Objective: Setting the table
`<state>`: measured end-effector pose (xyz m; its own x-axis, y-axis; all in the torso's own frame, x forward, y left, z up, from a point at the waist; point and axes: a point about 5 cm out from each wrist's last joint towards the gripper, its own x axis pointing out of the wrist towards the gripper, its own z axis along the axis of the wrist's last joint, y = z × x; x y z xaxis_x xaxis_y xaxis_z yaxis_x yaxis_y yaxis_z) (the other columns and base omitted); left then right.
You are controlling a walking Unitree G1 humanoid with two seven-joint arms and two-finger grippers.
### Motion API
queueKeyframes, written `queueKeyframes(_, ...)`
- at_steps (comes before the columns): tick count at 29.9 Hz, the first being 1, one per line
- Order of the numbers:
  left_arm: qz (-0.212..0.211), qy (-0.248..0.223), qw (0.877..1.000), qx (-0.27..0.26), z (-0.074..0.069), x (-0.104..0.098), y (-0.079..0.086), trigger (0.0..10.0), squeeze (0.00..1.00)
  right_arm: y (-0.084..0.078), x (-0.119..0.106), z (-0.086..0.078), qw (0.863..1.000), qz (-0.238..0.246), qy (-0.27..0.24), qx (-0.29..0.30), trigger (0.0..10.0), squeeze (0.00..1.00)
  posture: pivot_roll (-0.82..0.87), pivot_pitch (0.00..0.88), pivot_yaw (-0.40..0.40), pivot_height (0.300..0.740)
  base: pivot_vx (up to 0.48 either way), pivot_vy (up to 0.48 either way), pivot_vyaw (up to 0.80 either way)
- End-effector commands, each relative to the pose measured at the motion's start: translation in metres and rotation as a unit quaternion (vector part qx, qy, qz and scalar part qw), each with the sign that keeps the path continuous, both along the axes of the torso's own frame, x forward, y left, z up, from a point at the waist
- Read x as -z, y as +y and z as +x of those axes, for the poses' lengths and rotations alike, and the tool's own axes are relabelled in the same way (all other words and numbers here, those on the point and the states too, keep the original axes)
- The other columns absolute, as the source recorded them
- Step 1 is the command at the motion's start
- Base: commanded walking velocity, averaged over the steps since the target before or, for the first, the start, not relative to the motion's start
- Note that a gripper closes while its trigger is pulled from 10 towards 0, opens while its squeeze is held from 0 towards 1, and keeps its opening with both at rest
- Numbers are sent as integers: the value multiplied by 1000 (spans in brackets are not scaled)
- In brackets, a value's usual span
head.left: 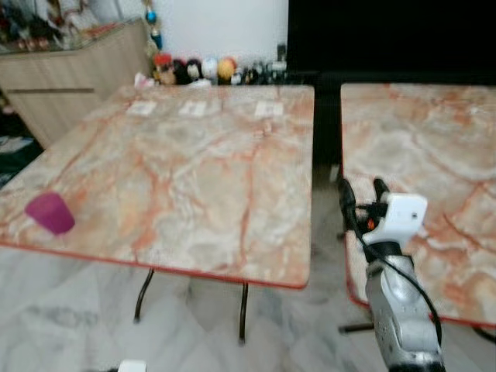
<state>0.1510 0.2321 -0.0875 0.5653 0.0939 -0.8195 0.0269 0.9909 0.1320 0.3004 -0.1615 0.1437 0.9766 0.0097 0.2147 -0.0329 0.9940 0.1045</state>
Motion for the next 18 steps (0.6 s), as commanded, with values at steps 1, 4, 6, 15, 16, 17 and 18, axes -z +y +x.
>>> queueKeyframes(1,10,11,1000,-4,-7,2,5,10000,0,6,-6,2,1000,7,-10,-7,10000,0,-102,0,46,740,0,480,0)
queueKeyframes(4,10,8,1000,-7,-5,1,5,10000,0,5,-10,6,1000,11,-11,1,10000,0,-93,0,38,740,0,480,0)
queueKeyframes(6,11,5,1000,-10,-4,0,8,10000,0,4,-9,8,1000,14,-7,6,10000,0,-86,0,33,740,0,480,0)
queueKeyframes(15,16,-11,1000,-24,3,-8,23,10000,0,13,-14,13,1000,18,-10,1,10000,0,-70,29,26,740,0,480,0)
queueKeyframes(16,16,-11,1000,-24,3,-8,23,10000,0,13,-14,13,1000,18,-10,1,10000,0,-70,29,26,740,0,480,0)
queueKeyframes(17,15,-13,999,-26,4,-8,23,10000,0,13,-14,14,1000,18,-10,1,10000,0,-69,31,26,740,0,480,0)
queueKeyframes(18,15,-15,999,-26,5,-9,23,10000,0,13,-15,15,1000,19,-10,1,10000,0,-71,38,26,740,0,480,0)
